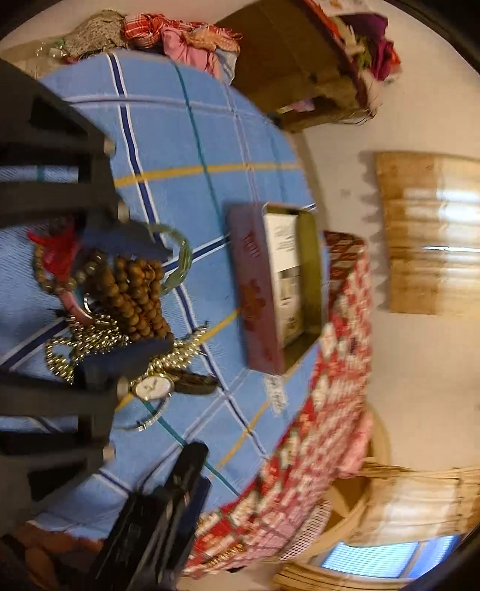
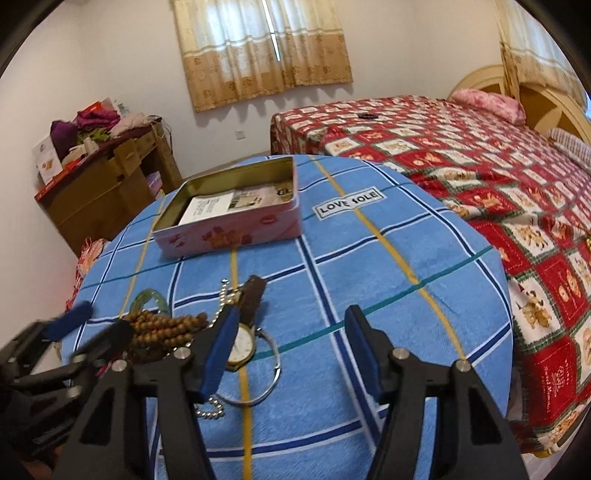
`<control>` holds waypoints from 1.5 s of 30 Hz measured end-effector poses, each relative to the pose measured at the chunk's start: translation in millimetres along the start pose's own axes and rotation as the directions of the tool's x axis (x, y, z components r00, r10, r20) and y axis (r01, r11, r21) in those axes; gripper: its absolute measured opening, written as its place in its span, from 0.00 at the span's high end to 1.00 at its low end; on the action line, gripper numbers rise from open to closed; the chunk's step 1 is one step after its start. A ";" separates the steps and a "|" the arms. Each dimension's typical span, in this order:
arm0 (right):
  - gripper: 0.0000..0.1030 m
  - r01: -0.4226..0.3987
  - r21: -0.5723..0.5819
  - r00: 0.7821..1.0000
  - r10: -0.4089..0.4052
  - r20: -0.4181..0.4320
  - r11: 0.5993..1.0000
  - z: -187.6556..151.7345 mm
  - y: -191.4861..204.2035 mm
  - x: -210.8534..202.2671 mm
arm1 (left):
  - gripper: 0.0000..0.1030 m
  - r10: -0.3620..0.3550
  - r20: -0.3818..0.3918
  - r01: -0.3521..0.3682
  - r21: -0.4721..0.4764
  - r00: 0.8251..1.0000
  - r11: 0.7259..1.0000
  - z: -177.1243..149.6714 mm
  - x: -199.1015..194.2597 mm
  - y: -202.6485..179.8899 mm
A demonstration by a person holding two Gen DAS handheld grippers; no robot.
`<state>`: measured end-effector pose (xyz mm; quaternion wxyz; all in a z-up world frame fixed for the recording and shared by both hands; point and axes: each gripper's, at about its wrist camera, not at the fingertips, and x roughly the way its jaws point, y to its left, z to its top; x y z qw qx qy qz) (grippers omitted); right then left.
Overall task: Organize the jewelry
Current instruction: 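Grasp the wooden bead strand and green jade bangle with left gripper while right grasps the watch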
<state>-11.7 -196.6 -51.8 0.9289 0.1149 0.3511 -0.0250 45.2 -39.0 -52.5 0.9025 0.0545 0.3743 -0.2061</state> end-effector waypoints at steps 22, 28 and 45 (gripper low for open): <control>0.39 -0.057 0.034 0.995 0.060 -0.080 0.998 -0.1 -9.4 28.4 | 1.00 -0.134 0.161 0.141 -0.033 0.978 0.989 23.1 -43.1 32.1; 0.39 -0.137 0.052 0.981 0.143 -0.133 0.989 4.1 0.2 45.8 | 1.00 -0.129 0.159 0.129 0.014 0.979 0.992 27.9 -46.8 31.8; 0.45 -0.116 0.063 0.983 0.123 -0.133 0.991 9.1 -5.6 41.2 | 0.38 -0.091 -0.056 0.094 0.055 0.994 0.994 7.3 20.1 5.8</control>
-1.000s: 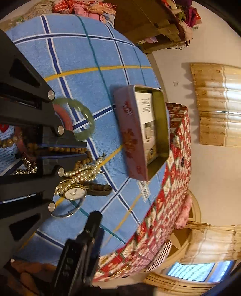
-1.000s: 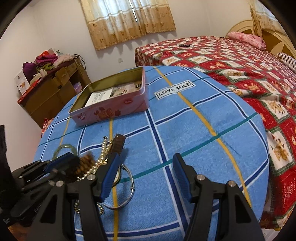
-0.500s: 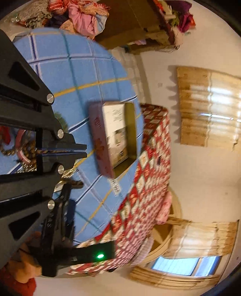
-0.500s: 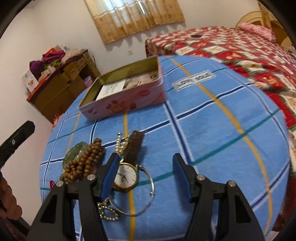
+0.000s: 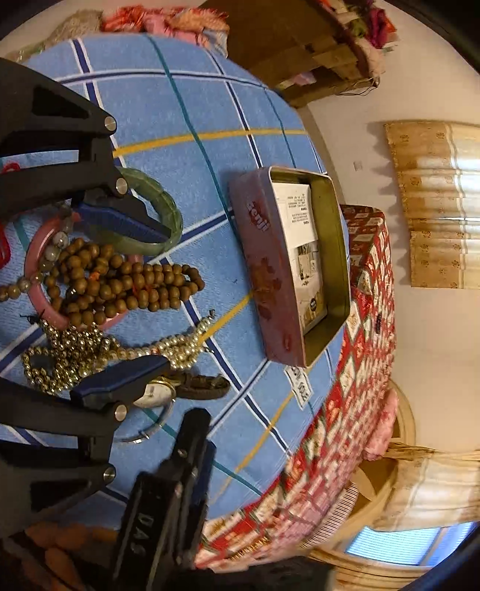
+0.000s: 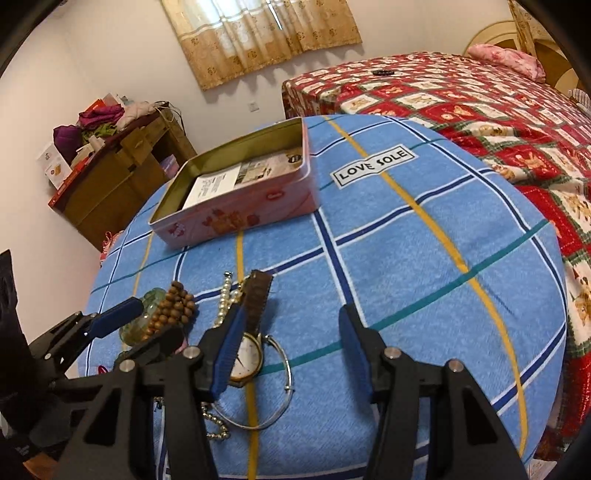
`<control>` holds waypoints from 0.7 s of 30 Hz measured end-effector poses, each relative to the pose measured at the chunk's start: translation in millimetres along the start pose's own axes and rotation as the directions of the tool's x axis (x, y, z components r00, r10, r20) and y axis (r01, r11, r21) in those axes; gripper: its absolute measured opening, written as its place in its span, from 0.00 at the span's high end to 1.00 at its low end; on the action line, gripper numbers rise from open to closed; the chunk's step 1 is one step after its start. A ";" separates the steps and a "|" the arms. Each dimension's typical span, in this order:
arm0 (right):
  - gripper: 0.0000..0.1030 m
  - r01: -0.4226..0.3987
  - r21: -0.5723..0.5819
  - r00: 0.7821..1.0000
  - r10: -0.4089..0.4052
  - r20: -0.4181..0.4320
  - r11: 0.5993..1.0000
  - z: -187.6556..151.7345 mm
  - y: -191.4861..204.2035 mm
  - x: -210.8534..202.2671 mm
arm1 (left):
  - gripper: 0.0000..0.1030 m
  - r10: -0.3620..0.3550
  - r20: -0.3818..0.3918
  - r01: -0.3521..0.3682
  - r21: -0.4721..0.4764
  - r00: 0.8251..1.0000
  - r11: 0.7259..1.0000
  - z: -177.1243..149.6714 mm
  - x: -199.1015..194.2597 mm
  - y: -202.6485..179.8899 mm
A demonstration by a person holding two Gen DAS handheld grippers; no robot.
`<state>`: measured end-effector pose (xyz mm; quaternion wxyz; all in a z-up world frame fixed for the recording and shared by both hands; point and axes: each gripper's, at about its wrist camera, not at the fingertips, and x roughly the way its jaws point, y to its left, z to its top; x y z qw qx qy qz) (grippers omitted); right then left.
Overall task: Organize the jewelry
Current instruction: 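Grasp the wooden bead strand and green jade bangle with left gripper while right grasps the watch, then carry beads and bangle into the pink tin with left gripper while right drops the watch in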
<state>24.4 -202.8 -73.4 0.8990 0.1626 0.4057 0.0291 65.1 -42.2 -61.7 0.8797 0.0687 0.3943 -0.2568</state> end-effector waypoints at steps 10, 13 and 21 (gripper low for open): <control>0.46 -0.020 0.010 0.999 0.020 -0.036 1.000 -0.3 -4.3 11.3 | 0.73 -0.009 -0.078 0.005 -0.050 0.997 0.999 -6.3 17.7 19.5; 0.46 -0.041 0.010 0.998 0.042 -0.045 0.999 1.6 -1.4 13.9 | 0.73 -0.027 -0.022 0.025 -0.060 0.999 0.998 -6.3 5.1 17.7; 0.46 -0.092 -0.004 0.992 0.092 -0.087 0.996 11.8 14.6 34.5 | 0.73 -0.108 0.217 0.141 -0.142 0.970 0.980 9.7 -50.5 29.8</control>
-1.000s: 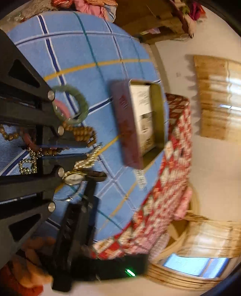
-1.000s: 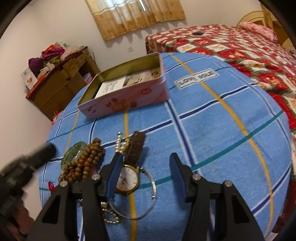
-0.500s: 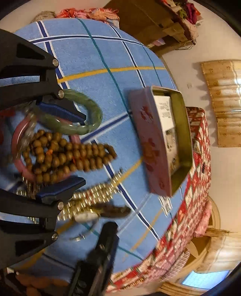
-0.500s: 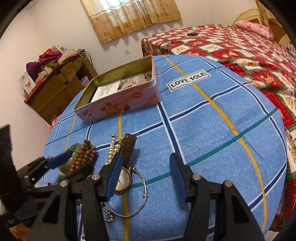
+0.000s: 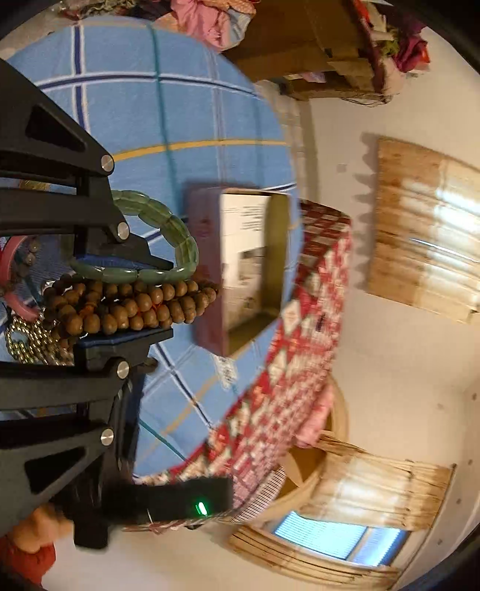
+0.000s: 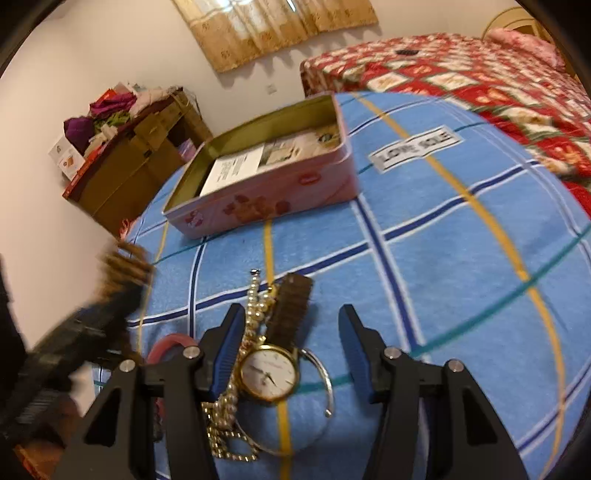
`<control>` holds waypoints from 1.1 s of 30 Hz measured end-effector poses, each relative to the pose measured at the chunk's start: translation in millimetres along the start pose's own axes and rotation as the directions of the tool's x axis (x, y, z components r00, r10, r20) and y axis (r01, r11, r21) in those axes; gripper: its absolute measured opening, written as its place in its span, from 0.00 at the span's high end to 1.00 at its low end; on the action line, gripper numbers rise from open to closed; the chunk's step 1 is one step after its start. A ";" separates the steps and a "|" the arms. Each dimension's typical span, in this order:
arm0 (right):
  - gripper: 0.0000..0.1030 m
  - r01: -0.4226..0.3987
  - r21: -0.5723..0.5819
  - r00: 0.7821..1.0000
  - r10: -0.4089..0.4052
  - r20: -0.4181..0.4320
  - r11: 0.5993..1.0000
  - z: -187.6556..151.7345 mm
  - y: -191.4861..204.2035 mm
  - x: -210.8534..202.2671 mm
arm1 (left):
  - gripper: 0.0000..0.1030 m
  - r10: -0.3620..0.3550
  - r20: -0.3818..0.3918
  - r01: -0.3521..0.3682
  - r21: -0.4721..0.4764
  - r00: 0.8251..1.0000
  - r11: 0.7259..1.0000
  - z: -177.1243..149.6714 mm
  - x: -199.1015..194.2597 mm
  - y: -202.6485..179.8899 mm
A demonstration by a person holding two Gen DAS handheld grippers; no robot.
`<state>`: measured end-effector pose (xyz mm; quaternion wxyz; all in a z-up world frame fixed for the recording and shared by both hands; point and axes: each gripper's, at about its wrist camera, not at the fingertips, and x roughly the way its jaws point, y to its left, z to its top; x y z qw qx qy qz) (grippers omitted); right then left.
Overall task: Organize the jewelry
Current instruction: 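Carry beads and bangle into the pink tin with left gripper while right drops the watch in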
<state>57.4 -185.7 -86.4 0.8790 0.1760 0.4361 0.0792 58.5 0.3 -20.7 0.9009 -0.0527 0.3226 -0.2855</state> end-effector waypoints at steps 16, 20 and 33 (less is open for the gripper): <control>0.81 -0.113 -0.011 0.977 0.113 0.182 0.994 54.1 0.6 -59.9 | 0.73 0.038 0.064 -0.035 -0.045 0.997 0.998 29.0 7.0 14.9; 0.81 -0.111 0.001 0.967 0.108 0.230 0.994 89.2 3.9 -44.9 | 0.73 0.034 0.068 -0.030 -0.062 0.997 0.998 47.7 30.2 18.6; 0.80 -0.064 0.036 0.990 0.059 0.128 0.997 130.5 -3.8 55.4 | 0.73 0.087 -0.032 -0.089 -0.067 0.996 0.994 70.2 120.2 44.6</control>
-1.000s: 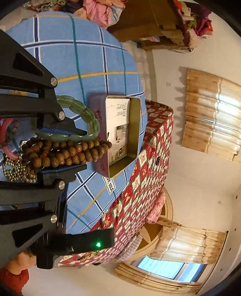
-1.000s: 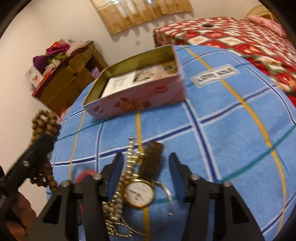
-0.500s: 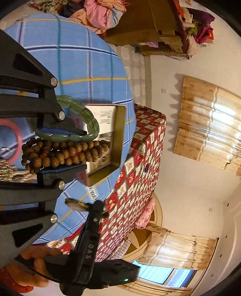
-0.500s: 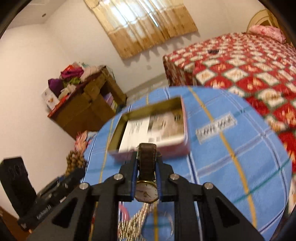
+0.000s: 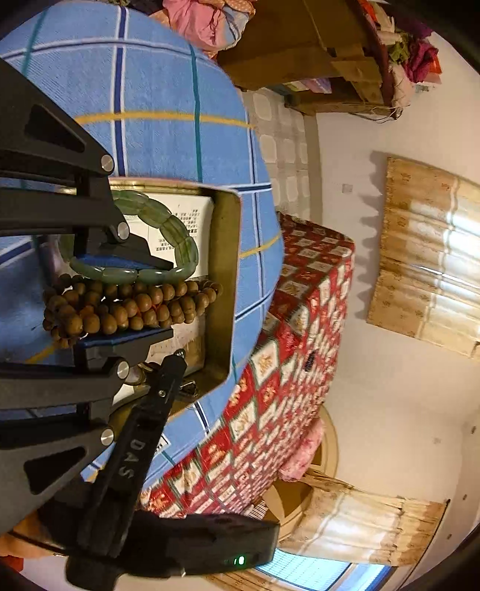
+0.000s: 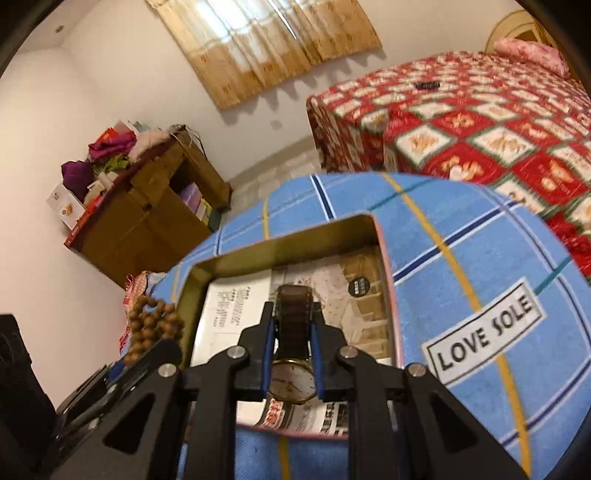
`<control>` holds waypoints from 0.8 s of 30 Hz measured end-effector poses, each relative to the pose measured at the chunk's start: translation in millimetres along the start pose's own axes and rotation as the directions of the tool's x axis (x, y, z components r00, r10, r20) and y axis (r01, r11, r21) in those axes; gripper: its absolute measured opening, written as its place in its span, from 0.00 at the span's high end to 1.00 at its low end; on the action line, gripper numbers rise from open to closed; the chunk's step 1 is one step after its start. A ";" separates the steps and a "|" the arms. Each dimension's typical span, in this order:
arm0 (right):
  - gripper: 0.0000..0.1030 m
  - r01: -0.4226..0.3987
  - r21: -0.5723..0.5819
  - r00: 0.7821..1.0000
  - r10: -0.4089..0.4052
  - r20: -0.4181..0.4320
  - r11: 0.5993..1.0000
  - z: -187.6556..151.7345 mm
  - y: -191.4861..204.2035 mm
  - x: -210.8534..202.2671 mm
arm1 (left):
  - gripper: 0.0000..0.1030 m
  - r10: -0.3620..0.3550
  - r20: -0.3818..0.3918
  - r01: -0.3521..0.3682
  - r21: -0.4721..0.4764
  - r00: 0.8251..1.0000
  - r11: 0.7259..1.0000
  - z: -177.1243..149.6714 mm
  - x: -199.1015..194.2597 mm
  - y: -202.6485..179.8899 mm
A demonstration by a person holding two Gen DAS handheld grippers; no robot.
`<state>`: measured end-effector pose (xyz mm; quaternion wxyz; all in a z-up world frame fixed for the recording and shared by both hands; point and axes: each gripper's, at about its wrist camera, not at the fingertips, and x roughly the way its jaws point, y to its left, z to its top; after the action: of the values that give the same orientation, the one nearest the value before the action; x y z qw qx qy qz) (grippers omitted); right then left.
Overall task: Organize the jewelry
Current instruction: 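Carry beads and bangle into the pink tin with left gripper while right drops the watch in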
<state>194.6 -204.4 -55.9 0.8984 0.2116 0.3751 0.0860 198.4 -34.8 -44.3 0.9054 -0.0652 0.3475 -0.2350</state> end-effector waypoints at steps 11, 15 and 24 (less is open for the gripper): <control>0.78 0.012 -0.073 1.000 -0.010 0.024 0.997 2.0 2.7 5.7 | 0.60 0.094 -0.007 -0.094 -0.001 0.996 0.996 5.3 17.0 3.9; 0.61 0.012 -0.016 0.998 -0.011 0.063 1.000 8.2 -2.3 -8.1 | 0.37 0.109 0.014 -0.109 -0.018 0.994 0.994 14.3 -0.8 6.6; 0.24 0.079 0.035 0.981 -0.084 0.174 0.996 -13.0 -7.4 -74.0 | 0.33 0.177 0.059 -0.177 -0.021 0.982 0.984 -1.2 -64.0 12.3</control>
<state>133.3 -230.1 -20.2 0.9277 0.2152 0.3041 0.0250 160.8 6.3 -10.4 0.9322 -0.0483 0.3263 -0.1487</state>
